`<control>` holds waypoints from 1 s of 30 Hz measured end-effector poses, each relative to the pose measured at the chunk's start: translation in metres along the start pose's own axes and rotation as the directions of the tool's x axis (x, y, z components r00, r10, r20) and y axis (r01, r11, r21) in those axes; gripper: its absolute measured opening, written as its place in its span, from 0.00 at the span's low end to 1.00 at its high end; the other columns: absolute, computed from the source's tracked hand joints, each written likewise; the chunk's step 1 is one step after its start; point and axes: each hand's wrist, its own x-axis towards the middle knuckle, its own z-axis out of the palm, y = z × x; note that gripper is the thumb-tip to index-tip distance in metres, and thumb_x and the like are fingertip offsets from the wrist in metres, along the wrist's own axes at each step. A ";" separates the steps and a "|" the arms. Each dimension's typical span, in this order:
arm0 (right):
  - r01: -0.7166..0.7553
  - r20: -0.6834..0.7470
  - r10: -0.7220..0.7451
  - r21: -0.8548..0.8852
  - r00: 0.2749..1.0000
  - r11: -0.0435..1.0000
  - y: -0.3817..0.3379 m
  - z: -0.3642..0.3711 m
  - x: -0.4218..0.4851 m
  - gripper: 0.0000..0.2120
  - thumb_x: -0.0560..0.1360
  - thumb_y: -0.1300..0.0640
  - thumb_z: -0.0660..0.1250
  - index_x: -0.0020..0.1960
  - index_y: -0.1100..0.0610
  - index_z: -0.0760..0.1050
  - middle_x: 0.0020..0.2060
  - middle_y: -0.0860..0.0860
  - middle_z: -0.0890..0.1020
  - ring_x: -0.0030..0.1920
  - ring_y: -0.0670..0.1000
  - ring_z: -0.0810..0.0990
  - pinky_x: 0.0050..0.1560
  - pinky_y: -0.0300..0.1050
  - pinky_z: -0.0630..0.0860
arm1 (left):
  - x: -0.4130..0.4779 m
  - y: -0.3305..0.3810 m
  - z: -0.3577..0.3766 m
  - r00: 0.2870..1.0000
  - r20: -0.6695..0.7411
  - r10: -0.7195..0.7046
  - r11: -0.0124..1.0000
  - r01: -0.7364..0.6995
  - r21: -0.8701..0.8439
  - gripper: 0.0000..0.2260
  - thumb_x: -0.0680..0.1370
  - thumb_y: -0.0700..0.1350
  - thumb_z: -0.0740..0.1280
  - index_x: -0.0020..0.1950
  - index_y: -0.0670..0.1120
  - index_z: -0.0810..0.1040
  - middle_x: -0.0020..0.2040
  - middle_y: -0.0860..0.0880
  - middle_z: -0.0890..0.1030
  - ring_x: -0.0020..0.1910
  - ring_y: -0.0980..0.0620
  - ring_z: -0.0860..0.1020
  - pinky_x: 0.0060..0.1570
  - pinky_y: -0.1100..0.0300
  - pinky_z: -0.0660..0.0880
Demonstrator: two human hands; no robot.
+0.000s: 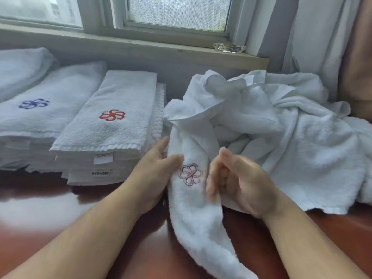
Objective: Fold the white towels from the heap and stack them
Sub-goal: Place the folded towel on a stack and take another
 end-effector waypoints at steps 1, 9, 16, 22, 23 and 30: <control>0.047 -0.186 -0.068 -0.116 0.980 0.992 0.002 -0.002 0.003 0.24 0.70 0.35 0.70 0.32 0.56 0.76 0.28 0.57 0.79 0.29 0.53 0.77 0.35 0.44 0.74 | 0.000 0.001 0.000 0.999 0.039 0.014 1.000 -0.014 -0.008 0.23 0.73 0.36 0.63 0.68 0.49 0.78 0.57 0.38 0.84 0.51 0.40 0.84 0.50 0.47 0.82; 0.082 -0.548 -0.350 -0.453 0.760 0.888 0.010 -0.020 0.012 0.28 0.69 0.28 0.64 0.60 0.46 0.79 0.52 0.42 0.85 0.53 0.41 0.82 0.55 0.45 0.76 | -0.001 0.001 -0.004 0.993 0.120 0.005 0.999 0.001 -0.049 0.29 0.68 0.35 0.61 0.62 0.61 0.82 0.55 0.44 0.85 0.48 0.45 0.85 0.44 0.53 0.82; 0.111 -0.312 -0.217 -0.325 0.925 0.939 0.004 -0.010 0.003 0.44 0.66 0.18 0.60 0.63 0.52 0.81 0.59 0.55 0.85 0.62 0.56 0.82 0.67 0.62 0.73 | -0.005 0.014 -0.003 0.994 0.066 0.086 0.956 -0.101 0.274 0.21 0.66 0.44 0.59 0.52 0.51 0.86 0.48 0.48 0.86 0.49 0.50 0.83 0.46 0.56 0.77; 0.182 -0.332 -0.307 -0.357 0.892 0.916 0.000 -0.003 0.006 0.38 0.65 0.19 0.60 0.54 0.50 0.84 0.50 0.53 0.87 0.55 0.53 0.85 0.53 0.48 0.82 | -0.012 0.027 -0.004 0.937 0.340 -0.086 0.863 -0.101 0.496 0.13 0.75 0.49 0.72 0.59 0.52 0.84 0.54 0.48 0.86 0.55 0.49 0.84 0.54 0.50 0.79; 0.197 -0.368 -0.291 -0.272 0.883 0.942 0.000 -0.006 0.008 0.40 0.68 0.20 0.58 0.59 0.52 0.82 0.53 0.54 0.86 0.59 0.57 0.83 0.59 0.54 0.81 | -0.015 0.029 -0.005 0.912 0.384 -0.143 0.837 -0.095 0.539 0.12 0.75 0.45 0.72 0.59 0.51 0.84 0.53 0.49 0.86 0.53 0.51 0.84 0.53 0.51 0.80; 0.371 -0.350 -0.306 0.135 0.885 0.919 -0.008 -0.029 0.018 0.36 0.78 0.28 0.45 0.80 0.45 0.62 0.71 0.49 0.74 0.70 0.52 0.75 0.65 0.50 0.73 | -0.025 0.044 0.011 0.844 0.494 -0.209 0.412 -0.382 0.827 0.15 0.67 0.42 0.71 0.32 0.66 0.80 0.52 0.67 0.73 0.61 0.62 0.67 0.66 0.63 0.66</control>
